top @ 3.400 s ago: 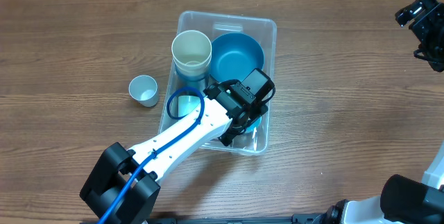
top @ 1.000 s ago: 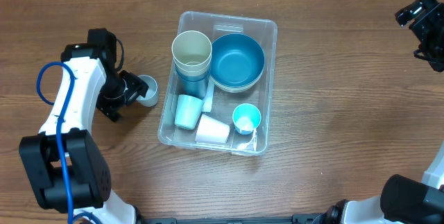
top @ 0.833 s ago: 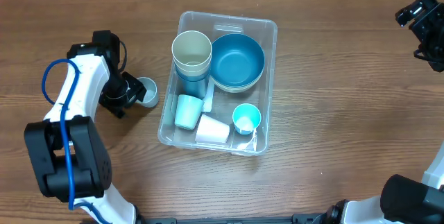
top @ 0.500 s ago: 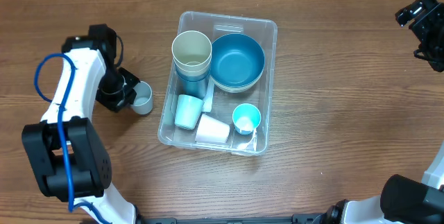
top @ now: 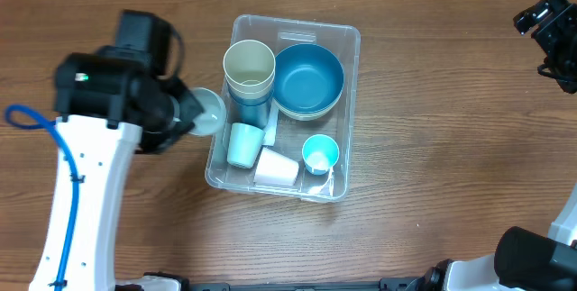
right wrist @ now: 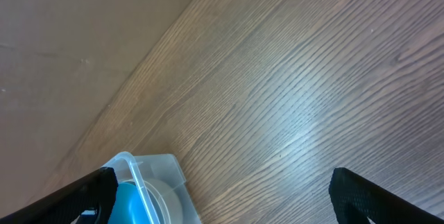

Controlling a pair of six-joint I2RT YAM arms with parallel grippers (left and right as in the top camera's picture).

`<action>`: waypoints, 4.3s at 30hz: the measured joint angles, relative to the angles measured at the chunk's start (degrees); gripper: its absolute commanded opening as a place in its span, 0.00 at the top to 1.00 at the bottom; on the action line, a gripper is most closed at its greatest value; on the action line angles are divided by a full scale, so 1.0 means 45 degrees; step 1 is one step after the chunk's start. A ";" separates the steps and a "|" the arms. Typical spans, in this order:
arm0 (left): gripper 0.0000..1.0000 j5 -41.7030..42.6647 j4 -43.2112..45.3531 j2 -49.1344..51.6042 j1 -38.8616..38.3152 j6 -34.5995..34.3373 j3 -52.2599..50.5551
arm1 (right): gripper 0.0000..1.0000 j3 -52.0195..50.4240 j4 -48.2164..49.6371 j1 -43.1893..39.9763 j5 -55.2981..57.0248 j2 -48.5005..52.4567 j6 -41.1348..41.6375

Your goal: Pack container

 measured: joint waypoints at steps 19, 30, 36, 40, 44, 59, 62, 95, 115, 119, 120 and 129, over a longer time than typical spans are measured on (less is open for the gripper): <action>0.96 -0.0223 0.5537 0.0175 -0.7271 -0.7504 -0.4444 | 0.00 0.0000 -0.0005 0.0005 0.0000 0.0000 0.0000; 0.42 -0.0005 0.7325 0.0282 -0.7456 -0.8879 -0.5615 | 0.00 0.0000 0.0000 0.0005 0.0000 0.0000 -0.0005; 0.40 -0.0005 0.7655 0.0282 -0.7461 -0.8223 -0.5610 | 0.00 0.0000 0.0000 0.0005 0.0005 0.0000 0.0000; 0.42 -0.0005 0.7655 0.0282 -0.7461 -0.8043 -0.5610 | 0.00 0.0000 0.0000 0.0005 0.0005 0.0000 0.0000; 0.49 0.0000 0.7655 0.0282 -0.7461 -0.7849 -0.5610 | 0.00 0.0000 0.0000 0.0005 0.0000 0.0000 0.0000; 0.41 -0.1229 0.1389 0.0364 -0.7456 -0.5799 -0.0364 | 0.00 0.0000 -0.0005 0.0000 0.0010 0.0000 -0.0005; 0.36 -0.2040 0.0257 0.0253 -0.7184 -0.5731 0.0228 | 0.00 0.0000 -0.0005 0.0005 0.0005 0.0000 0.0000; 0.00 -0.0369 0.0845 0.2560 0.6601 0.4833 0.0398 | 0.00 0.0000 0.0024 0.0005 0.0005 0.0000 0.0005; 0.00 -0.0321 0.1049 0.2929 0.6601 0.4877 0.0398 | 0.01 0.0000 -0.2545 0.5129 -0.0947 0.0000 -0.1923; 0.00 -0.0282 0.1054 0.2929 0.6601 0.4877 0.0398 | 0.02 0.0000 -0.3138 0.7864 -0.0131 0.0000 -0.1938; 0.00 -0.0277 0.1049 0.2929 0.6601 0.4877 0.0398 | 0.03 0.0000 -0.3201 0.8573 0.0034 0.0000 -0.1846; 0.00 -0.0272 0.1073 0.2929 0.6601 0.4877 0.0398 | 0.02 -0.1253 -0.2293 1.4241 0.1977 0.0005 0.1190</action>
